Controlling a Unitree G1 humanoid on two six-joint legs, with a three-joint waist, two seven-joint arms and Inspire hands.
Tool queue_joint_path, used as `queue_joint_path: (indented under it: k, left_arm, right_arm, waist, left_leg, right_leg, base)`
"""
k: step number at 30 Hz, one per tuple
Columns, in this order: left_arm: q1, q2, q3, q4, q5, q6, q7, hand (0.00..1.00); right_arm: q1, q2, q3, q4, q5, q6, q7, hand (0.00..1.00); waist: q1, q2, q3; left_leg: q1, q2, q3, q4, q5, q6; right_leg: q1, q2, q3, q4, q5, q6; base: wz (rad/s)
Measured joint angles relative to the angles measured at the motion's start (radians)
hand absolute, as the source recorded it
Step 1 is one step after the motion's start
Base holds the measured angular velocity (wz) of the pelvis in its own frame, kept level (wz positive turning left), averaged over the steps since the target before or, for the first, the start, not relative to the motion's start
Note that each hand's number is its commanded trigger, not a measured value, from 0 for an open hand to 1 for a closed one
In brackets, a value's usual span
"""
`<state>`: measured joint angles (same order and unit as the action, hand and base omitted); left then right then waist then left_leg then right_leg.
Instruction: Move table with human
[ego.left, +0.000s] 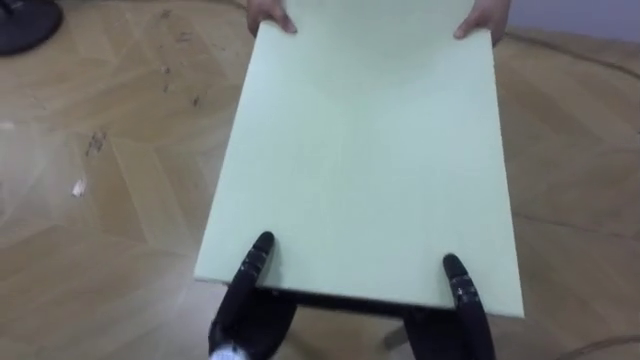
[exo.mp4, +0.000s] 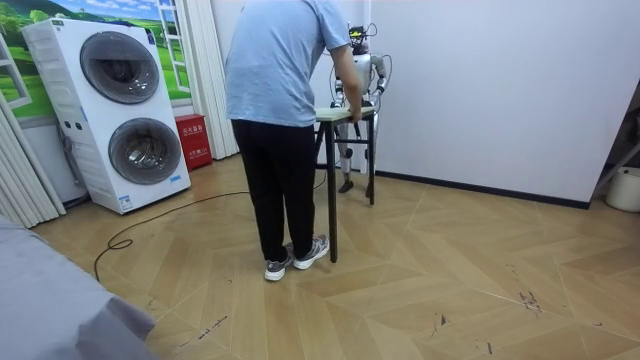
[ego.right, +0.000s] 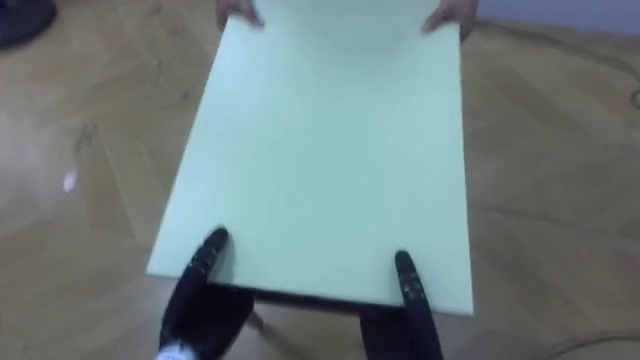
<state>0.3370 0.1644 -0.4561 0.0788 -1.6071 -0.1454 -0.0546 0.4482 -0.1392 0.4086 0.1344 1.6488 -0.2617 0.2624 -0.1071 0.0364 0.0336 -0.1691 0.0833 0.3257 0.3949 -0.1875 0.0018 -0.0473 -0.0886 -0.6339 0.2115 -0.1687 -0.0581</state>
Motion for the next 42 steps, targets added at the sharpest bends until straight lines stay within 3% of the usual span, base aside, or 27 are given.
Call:
queue_joint_path:
  k: [3, 10, 13, 16, 21, 26, 34, 36, 38, 42]
  left_arm:
    - [-0.016, 0.004, 0.001, 0.0, 0.012, 0.01, 0.007, 1.0]
    - [-0.015, 0.001, 0.003, 0.001, 0.031, 0.012, 0.008, 1.0]
    - [-0.003, -0.004, 0.002, 0.001, 0.028, 0.011, 0.008, 1.0]
    - [0.009, -0.011, 0.004, 0.005, 0.032, 0.004, 0.008, 1.0]
    - [0.018, -0.022, 0.007, 0.006, 0.041, -0.014, 0.008, 1.0]
    - [0.021, -0.017, 0.009, 0.012, 0.036, -0.016, 0.008, 1.0]
    - [0.024, -0.019, 0.007, 0.031, 0.029, -0.012, 0.008, 1.0]
    - [0.024, -0.019, 0.01, 0.031, 0.03, -0.012, 0.008, 1.0]
    - [0.024, -0.022, 0.01, 0.031, 0.03, -0.013, 0.008, 1.0]
    - [0.026, -0.017, 0.012, 0.031, 0.03, -0.014, 0.008, 1.0]
  right_arm:
    - [0.005, -0.005, -0.01, -0.006, 0.001, 0.002, 0.0, 1.0]
    - [0.004, -0.01, -0.028, -0.01, 0.002, 0.026, 0.0, 1.0]
    - [0.003, -0.016, -0.033, -0.008, 0.001, 0.042, 0.0, 1.0]
    - [0.0, -0.027, -0.029, -0.008, -0.002, 0.051, -0.001, 1.0]
    - [-0.015, -0.028, -0.032, -0.001, -0.006, 0.066, -0.002, 1.0]
    - [-0.018, -0.026, -0.032, 0.006, -0.012, 0.077, -0.011, 1.0]
    - [-0.017, -0.027, -0.038, 0.016, -0.018, 0.086, -0.023, 1.0]
    - [-0.018, -0.026, -0.039, 0.016, -0.018, 0.086, -0.027, 1.0]
    - [-0.018, -0.027, -0.038, 0.012, -0.018, 0.086, -0.034, 1.0]
    - [-0.016, -0.025, -0.023, 0.009, -0.017, 0.076, -0.041, 1.0]
  waist:
    - [-0.018, 0.002, -0.0006]
    - [-0.019, 0.016, -0.0021]
    - [0.003, 0.015, -0.0025]
    - [0.064, 0.014, -0.0026]
    - [0.086, 0.008, -0.0009]
    - [0.091, 0.003, 0.0012]
    - [0.072, -0.004, 0.002]
    - [0.061, -0.018, 0.0009]
    - [0.059, -0.025, 0.0006]
    - [0.062, -0.042, 0.0]
  left_leg:
    - [0.029, -0.009, -0.003, -0.085, 0.001, 0.001]
    - [0.056, -0.013, 0.003, -0.134, 0.001, 0.002]
    - [0.081, -0.02, 0.005, -0.137, 0.001, 0.002]
    - [0.113, -0.022, -0.002, -0.162, -0.001, 0.0]
    - [0.122, -0.032, -0.014, -0.18, -0.005, 0.003]
    - [0.138, -0.044, -0.03, -0.19, -0.011, 0.012]
    - [0.121, -0.063, -0.03, -0.149, -0.031, 0.044]
    - [0.111, -0.079, -0.029, -0.128, -0.038, 0.056]
    - [0.11, -0.085, -0.027, -0.121, -0.042, 0.062]
    - [0.114, -0.089, -0.023, -0.129, -0.04, 0.069]
  right_leg:
    - [-0.008, 0.004, 0.002, 0.029, -0.023, -0.004]
    - [-0.025, 0.005, 0.034, 0.049, -0.033, -0.007]
    - [-0.034, 0.003, 0.08, 0.063, -0.033, -0.007]
    - [-0.058, 0.016, 0.162, 0.067, -0.014, -0.013]
    - [-0.097, 0.016, 0.219, 0.095, -0.003, -0.012]
    - [-0.106, 0.012, 0.246, 0.112, 0.01, -0.008]
    - [-0.121, -0.025, 0.256, 0.177, 0.004, 0.011]
    - [-0.141, -0.052, 0.261, 0.215, -0.019, 0.02]
    - [-0.147, -0.06, 0.264, 0.226, -0.021, 0.023]
    - [-0.143, -0.052, 0.281, 0.197, -0.007, 0.037]
  base:
    - [0.4]
    - [-0.05]
    - [-0.45]
    - [-0.76]
    - [-0.36]
    - [-0.16]
    - [-0.01]
    - [0.05]
    - [-0.02]
    - [-0.05]
